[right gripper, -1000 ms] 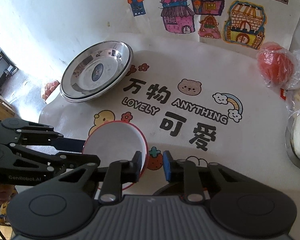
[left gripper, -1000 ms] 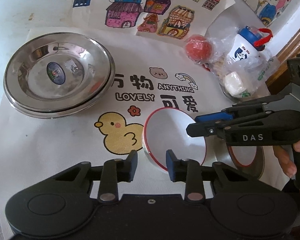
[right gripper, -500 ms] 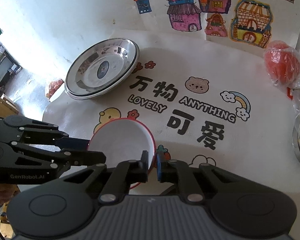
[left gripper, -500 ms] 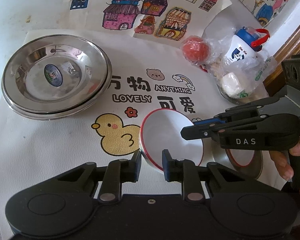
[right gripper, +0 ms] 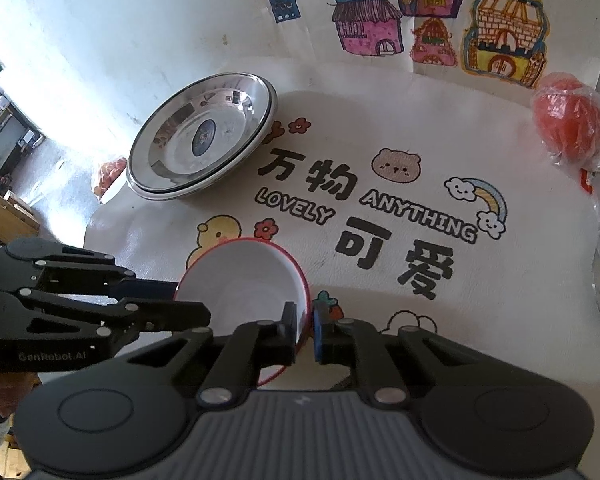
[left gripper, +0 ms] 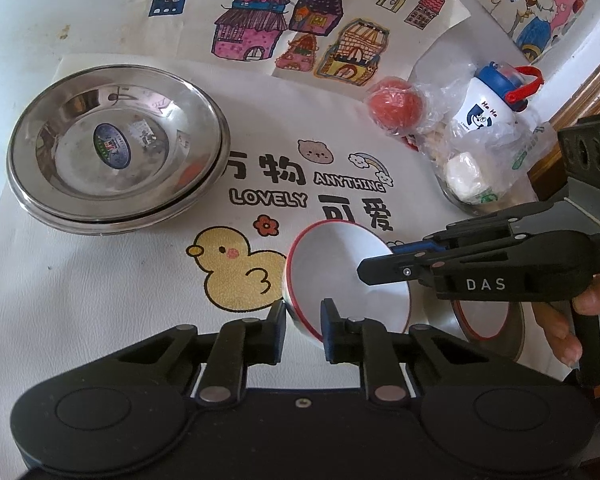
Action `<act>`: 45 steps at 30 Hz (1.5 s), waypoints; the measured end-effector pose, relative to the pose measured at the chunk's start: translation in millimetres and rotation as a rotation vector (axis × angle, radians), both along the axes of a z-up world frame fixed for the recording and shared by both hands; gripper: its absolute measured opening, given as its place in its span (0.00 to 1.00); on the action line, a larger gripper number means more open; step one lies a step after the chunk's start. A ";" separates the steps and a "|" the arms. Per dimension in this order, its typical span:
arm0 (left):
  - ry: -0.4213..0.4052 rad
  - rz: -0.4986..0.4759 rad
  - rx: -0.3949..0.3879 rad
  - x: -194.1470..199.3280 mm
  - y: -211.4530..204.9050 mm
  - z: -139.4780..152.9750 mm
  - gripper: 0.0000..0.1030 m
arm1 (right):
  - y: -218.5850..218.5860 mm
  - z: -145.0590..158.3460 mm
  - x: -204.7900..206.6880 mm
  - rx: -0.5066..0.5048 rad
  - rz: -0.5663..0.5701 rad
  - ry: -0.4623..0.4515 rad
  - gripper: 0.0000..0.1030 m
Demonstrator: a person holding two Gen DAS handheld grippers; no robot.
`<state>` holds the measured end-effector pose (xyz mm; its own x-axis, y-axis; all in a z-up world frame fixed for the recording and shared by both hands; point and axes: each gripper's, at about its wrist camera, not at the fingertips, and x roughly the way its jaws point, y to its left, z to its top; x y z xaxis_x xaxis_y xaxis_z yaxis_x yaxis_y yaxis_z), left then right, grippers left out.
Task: Organize plates and bowls
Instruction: 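Lift the white bowl with both grippers and carry it over the steel bowl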
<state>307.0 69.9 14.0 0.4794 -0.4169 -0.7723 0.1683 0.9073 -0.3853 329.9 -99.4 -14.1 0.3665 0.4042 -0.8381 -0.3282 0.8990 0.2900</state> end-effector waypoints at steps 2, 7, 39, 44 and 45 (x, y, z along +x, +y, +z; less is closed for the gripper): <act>0.001 0.003 -0.003 0.1 0.5 -0.1 0.18 | -1.1 -0.2 -0.7 0.009 -0.010 -0.001 0.08; 0.015 0.035 -0.022 1.4 3.3 -0.8 0.15 | -4.1 0.2 -4.9 0.036 -0.042 -0.016 0.08; -0.093 -0.005 -0.021 9.4 -35.1 60.5 0.09 | -53.6 59.3 -38.6 0.086 -0.177 -0.112 0.08; -0.101 -0.052 -0.010 10.5 -59.6 66.2 0.09 | -76.0 65.7 -53.9 0.080 -0.219 -0.121 0.08; -0.102 -0.062 -0.009 10.4 -64.9 67.0 0.08 | -80.8 66.5 -57.9 0.078 -0.231 -0.122 0.08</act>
